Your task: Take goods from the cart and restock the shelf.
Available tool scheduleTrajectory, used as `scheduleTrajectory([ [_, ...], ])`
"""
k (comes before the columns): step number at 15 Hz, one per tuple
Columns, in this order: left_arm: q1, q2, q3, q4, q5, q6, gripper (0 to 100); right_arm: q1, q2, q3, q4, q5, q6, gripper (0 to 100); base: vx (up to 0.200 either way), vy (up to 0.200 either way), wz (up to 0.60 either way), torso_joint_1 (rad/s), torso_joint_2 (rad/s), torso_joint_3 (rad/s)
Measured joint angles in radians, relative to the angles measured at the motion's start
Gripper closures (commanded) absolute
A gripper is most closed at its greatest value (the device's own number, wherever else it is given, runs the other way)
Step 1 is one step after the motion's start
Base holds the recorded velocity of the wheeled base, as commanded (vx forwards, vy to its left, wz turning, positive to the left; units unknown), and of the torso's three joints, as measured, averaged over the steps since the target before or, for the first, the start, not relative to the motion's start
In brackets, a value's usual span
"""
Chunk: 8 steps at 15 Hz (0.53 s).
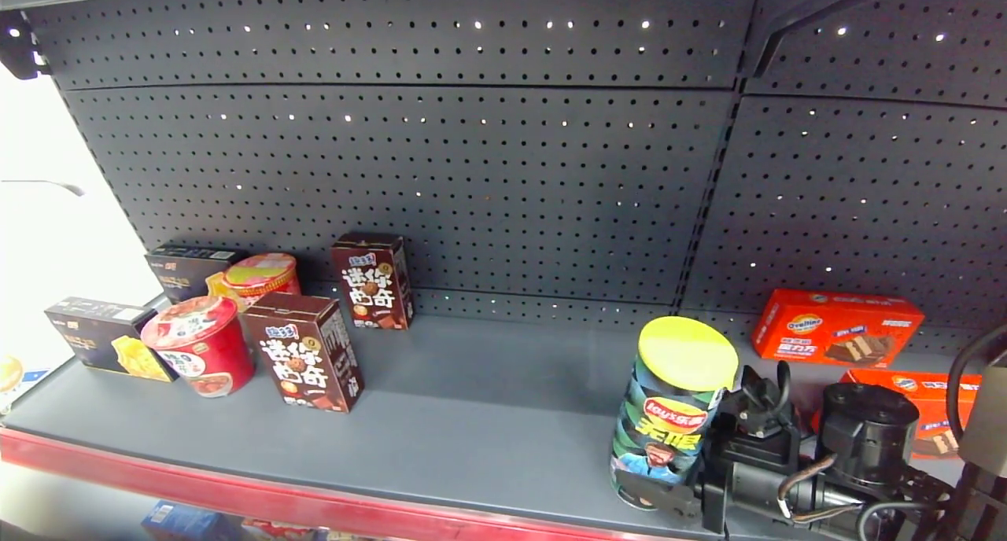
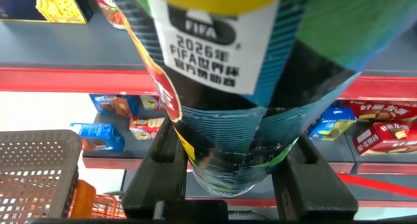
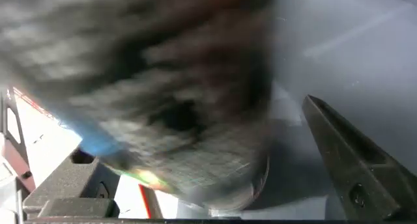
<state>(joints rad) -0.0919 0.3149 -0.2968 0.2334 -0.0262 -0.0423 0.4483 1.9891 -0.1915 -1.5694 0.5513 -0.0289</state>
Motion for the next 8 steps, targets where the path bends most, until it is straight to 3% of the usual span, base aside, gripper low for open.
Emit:
scheduleTrajectory([
  [8, 0.000, -0.026, 0.002, 0.004, 0.002, 0.001, 100, -0.065, -0.077, 0.101, 0.000, -0.002, -0.047, 0, 0.000, 0.000, 0.00, 0.000, 0.00, 0.000],
])
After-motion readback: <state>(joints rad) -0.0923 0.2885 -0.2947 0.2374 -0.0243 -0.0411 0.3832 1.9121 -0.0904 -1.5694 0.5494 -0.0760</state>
